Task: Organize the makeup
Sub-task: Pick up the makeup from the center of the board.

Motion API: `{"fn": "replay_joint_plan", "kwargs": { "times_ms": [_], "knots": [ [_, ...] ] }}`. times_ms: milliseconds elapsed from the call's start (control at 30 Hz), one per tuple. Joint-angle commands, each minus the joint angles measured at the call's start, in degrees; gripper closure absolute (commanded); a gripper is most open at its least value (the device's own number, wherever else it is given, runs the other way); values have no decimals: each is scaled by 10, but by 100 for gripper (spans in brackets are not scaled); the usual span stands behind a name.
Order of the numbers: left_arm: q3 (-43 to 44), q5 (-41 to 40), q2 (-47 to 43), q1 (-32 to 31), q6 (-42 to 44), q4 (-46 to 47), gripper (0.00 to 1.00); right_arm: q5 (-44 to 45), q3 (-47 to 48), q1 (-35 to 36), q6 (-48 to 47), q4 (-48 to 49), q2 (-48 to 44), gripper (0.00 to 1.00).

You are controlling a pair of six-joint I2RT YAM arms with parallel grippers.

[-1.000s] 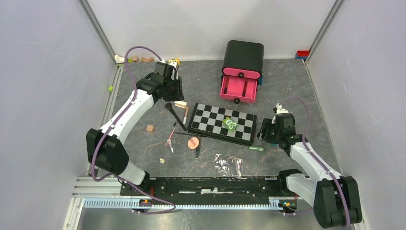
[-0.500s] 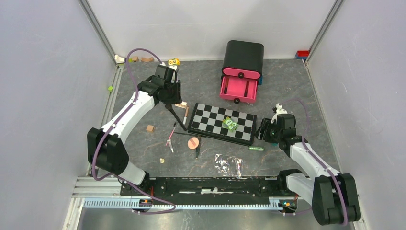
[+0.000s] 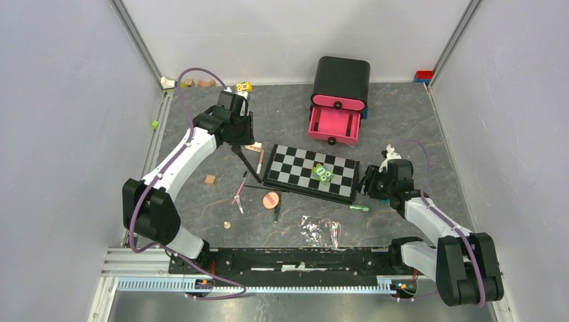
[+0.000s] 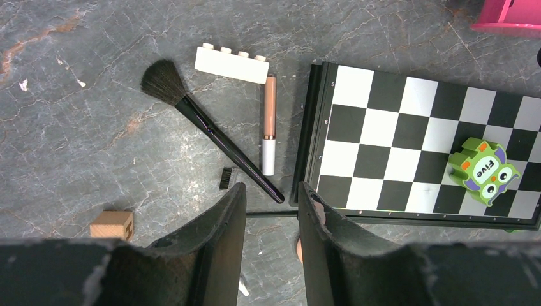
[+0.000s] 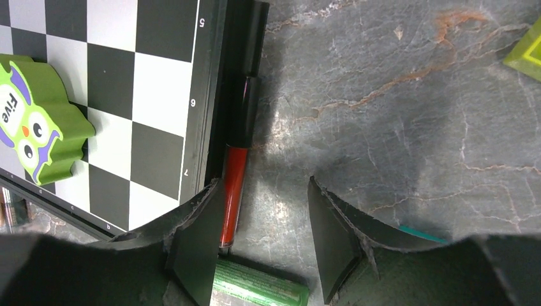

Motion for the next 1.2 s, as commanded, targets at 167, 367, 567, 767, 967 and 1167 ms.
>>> {"fn": "replay_joint_plan", "kwargs": {
  "times_ms": [167,367,567,767,967,1167],
  "knots": [
    [1,-10,-3,0,32,18,58,27,-8,1,-5,14,24,46],
    [1,-8,-2,0,33,18,58,70,1,1,-21,-8,29,51],
    [1,-10,-2,0,34,18,58,104,15,0,-32,-32,10,55],
    [2,-8,-1,-1,34,17,58,60,17,2,-21,-8,-32,52],
    [3,-5,1,0,33,17,58,7,11,1,-11,23,-15,49],
    [4,-6,2,0,35,14,58,-7,3,2,-5,37,10,49]
  ]
}}
